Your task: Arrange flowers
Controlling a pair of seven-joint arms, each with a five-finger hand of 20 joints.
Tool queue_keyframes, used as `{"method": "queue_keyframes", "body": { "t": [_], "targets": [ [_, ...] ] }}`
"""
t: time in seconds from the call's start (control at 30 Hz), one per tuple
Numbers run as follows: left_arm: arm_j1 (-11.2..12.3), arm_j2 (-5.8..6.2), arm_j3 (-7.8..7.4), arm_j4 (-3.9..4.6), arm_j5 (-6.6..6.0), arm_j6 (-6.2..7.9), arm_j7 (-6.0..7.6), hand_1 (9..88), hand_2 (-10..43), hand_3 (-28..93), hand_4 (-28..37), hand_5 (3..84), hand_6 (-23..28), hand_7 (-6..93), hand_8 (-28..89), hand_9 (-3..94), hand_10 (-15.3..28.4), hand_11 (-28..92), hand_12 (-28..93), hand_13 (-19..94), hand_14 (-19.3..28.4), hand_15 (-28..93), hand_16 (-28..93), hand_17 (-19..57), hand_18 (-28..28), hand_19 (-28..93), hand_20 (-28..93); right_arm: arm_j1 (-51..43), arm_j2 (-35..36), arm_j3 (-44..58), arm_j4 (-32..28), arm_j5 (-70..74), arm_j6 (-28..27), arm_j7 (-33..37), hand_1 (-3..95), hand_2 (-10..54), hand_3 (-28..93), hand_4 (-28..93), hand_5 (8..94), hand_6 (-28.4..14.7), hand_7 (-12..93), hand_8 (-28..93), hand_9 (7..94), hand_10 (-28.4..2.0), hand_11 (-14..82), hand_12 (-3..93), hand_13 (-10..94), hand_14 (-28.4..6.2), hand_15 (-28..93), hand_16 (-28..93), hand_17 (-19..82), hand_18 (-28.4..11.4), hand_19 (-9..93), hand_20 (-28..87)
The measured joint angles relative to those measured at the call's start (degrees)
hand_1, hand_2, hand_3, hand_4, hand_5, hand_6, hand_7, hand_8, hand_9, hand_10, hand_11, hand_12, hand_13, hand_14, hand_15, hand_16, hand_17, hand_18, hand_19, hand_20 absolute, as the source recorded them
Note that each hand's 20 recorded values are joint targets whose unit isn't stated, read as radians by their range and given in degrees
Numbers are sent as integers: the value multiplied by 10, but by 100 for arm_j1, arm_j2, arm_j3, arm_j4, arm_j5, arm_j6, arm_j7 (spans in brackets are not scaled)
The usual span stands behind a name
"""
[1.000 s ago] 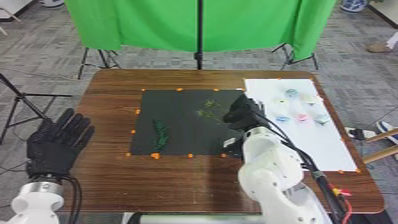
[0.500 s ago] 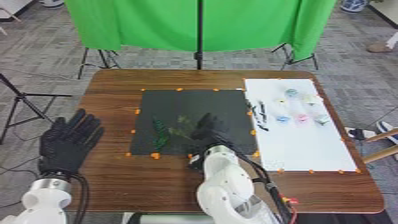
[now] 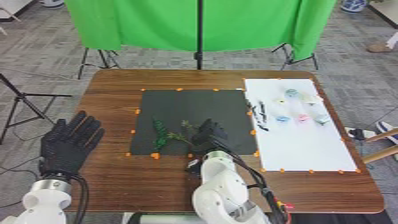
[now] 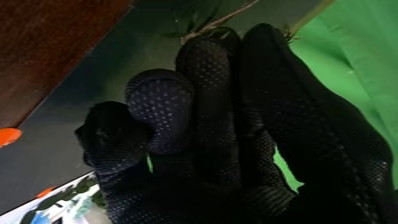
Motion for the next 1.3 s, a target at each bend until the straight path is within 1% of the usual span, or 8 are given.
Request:
{"method": "queue_keyframes", "body": {
  "t": [0.13, 0.3, 0.4, 0.47, 0.6, 0.8, 1.1, 1.3],
  "targets": [
    [-2, 0, 3, 0, 0, 0, -3, 317, 126, 740, -280, 481, 90, 112, -84, 446, 148, 222, 127, 354, 156, 439, -62, -11, 138, 321, 160, -52, 17, -18, -151, 169, -133, -13, 547, -95, 662, -198, 724, -66, 231, 122, 851, -123, 368, 450, 777, -130, 639, 409, 486, -265, 932, 525],
    [-5, 0, 2, 4, 8, 0, -2, 322, 124, 738, -275, 483, 82, 120, -88, 446, 147, 222, 127, 353, 155, 439, -63, -10, 137, 321, 160, -64, 56, -75, -271, 238, -204, -89, 515, -95, 708, -203, 708, -72, 168, 68, 842, -126, 378, 452, 760, -140, 658, 408, 476, -267, 932, 532],
    [1, -6, -3, 4, 9, -2, 10, 321, 125, 737, -275, 481, 86, 118, -87, 444, 147, 222, 127, 353, 155, 439, -63, -10, 137, 321, 160, -42, 97, -76, -330, 272, -213, -95, 502, -95, 715, -206, 706, -71, 163, 51, 840, -129, 391, 441, 759, -141, 661, 405, 474, -269, 932, 535],
    [12, -10, -14, 4, 5, -2, 26, 319, 126, 738, -276, 481, 88, 116, -87, 444, 147, 222, 127, 351, 155, 439, -63, -10, 137, 321, 160, -23, 149, -76, -385, 303, -214, -98, 481, -95, 709, -196, 706, -72, 163, 35, 832, -141, 431, 385, 757, -144, 664, 403, 473, -269, 932, 535],
    [54, -64, -83, -5, -2, -7, 78, 319, 128, 737, -277, 481, 88, 116, -85, 444, 147, 223, 127, 351, 155, 439, -62, -10, 137, 321, 160, -13, 337, -63, -590, 286, -299, -144, 504, -95, 680, -194, 736, -76, 173, 93, 827, -145, 455, 336, 753, -149, 670, 403, 468, -271, 932, 541],
    [170, -165, -212, -36, -2, -7, 137, 318, 130, 736, -277, 481, 88, 117, -85, 444, 148, 223, 128, 353, 155, 440, -62, -10, 137, 321, 160, -27, 667, 85, -805, 296, -919, -114, 572, -95, 672, -208, 770, -59, 212, 144, 844, -129, 417, 414, 756, -148, 673, 400, 466, -270, 932, 537],
    [212, -202, -209, -36, -8, -7, 156, 317, 132, 736, -277, 481, 88, 117, -85, 445, 147, 225, 127, 352, 155, 440, -62, -11, 137, 322, 160, -181, 795, 231, -884, 245, -1539, -126, 602, -93, 683, -216, 776, -61, 193, 121, 841, -132, 401, 425, 746, -150, 671, 409, 448, -272, 932, 522],
    [213, -202, -191, -36, -8, -8, 155, 317, 132, 736, -277, 481, 89, 118, -85, 445, 147, 225, 127, 352, 155, 440, -62, -11, 137, 321, 160, -181, 794, 181, -935, 243, -1742, -219, 605, -92, 686, -219, 774, -58, 179, 117, 839, -130, 382, 444, 739, -152, 671, 412, 440, -272, 932, 512]
  ]
}}
